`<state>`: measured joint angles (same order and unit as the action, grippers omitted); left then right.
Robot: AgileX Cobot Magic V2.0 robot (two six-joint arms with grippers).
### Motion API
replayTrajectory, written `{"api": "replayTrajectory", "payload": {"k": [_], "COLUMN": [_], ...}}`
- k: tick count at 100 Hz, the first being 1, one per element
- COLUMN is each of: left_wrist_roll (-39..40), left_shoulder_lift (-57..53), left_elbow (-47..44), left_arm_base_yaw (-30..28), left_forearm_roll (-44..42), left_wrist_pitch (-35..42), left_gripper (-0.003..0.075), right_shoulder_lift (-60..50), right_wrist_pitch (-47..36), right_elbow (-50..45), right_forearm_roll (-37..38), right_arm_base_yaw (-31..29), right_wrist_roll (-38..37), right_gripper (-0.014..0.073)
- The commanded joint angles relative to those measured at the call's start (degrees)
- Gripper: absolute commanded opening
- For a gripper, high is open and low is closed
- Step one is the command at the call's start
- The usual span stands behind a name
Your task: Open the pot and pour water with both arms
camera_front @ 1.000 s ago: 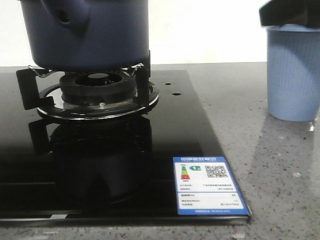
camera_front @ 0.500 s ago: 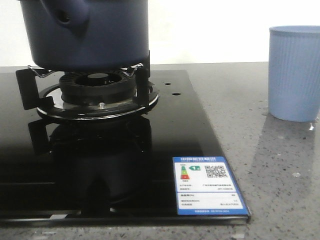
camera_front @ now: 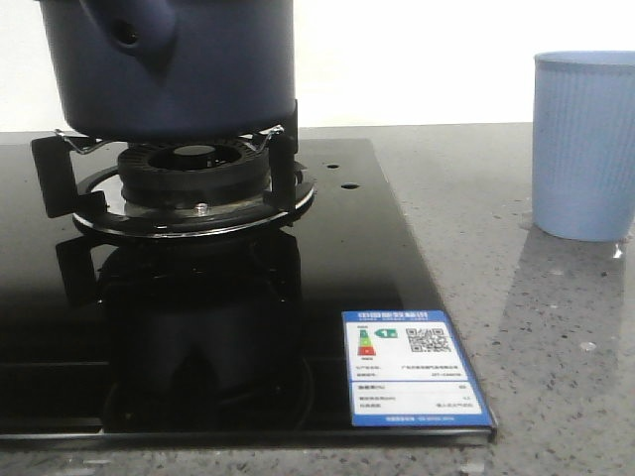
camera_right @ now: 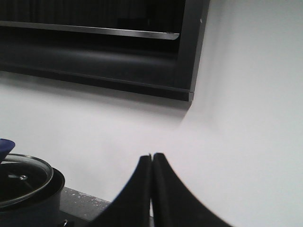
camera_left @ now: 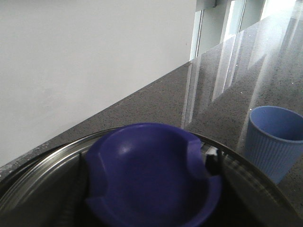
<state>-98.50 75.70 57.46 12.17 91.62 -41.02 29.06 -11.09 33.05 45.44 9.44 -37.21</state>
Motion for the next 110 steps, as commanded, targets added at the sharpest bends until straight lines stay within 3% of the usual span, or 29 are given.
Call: {"api": "replayTrajectory", "payload": {"k": [1, 29, 110], "left_wrist_roll": [-0.5, -1.0, -1.7], "left_shoulder_lift": [-0.8, 0.0, 0.0], "left_elbow": [2.1, 2.1, 2.1], "left_arm_base_yaw": [0.5, 0.5, 0.9], "left_forearm_roll": [6.9, 8.1, 9.1], "left_wrist_pitch": [-0.2, 3.7, 3.6], "left_gripper": [0.0283, 0.0283, 0.0283], "right_shoulder_lift": [0.2, 0.2, 0.2], "right_wrist_pitch": [-2.2, -2.2, -2.2], "right_elbow": [2.1, 2.0, 1.9], "right_forearm_roll": [-0.6, -0.6, -0.7], "right_arm_base_yaw": [-0.2, -0.2, -0.1], "right_wrist_roll": [-0.4, -2.9, -4.9], "right_gripper": [-0.0067, -0.0067, -0.0067]}}
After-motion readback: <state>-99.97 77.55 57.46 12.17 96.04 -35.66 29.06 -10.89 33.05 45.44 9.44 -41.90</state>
